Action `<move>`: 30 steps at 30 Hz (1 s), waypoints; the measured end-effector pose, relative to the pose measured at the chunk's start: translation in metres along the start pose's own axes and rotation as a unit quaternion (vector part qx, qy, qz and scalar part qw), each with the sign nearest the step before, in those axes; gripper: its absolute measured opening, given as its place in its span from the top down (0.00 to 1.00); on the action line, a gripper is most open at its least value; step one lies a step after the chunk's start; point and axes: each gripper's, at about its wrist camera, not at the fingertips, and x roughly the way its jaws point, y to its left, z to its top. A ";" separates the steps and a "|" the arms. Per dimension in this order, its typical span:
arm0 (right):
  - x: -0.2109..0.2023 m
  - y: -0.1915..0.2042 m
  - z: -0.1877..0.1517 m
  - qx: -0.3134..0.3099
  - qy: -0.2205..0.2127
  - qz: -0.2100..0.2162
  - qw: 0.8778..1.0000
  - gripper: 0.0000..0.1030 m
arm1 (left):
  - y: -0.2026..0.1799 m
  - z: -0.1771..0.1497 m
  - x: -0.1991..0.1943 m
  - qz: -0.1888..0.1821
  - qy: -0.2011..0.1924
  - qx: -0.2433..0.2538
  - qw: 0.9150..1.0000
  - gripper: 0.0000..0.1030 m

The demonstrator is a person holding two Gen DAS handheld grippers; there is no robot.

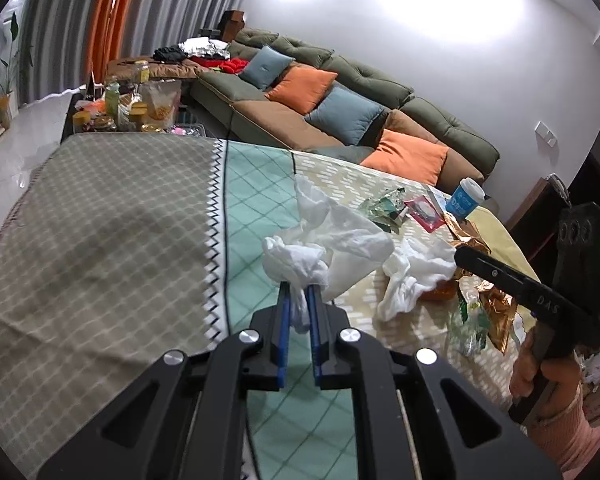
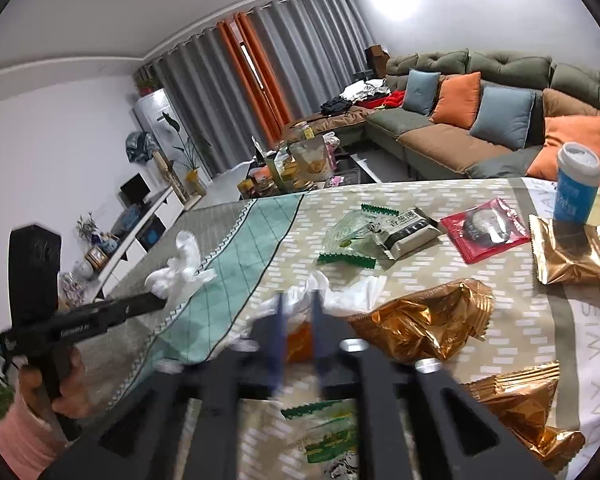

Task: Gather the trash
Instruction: 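Carry the held tissues in both tools toward the teal bin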

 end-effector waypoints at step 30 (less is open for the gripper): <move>-0.013 0.094 0.021 -0.036 -0.001 0.155 0.987 0.95 | 0.053 -0.047 -0.119 0.061 -0.076 -0.025 0.995 0.90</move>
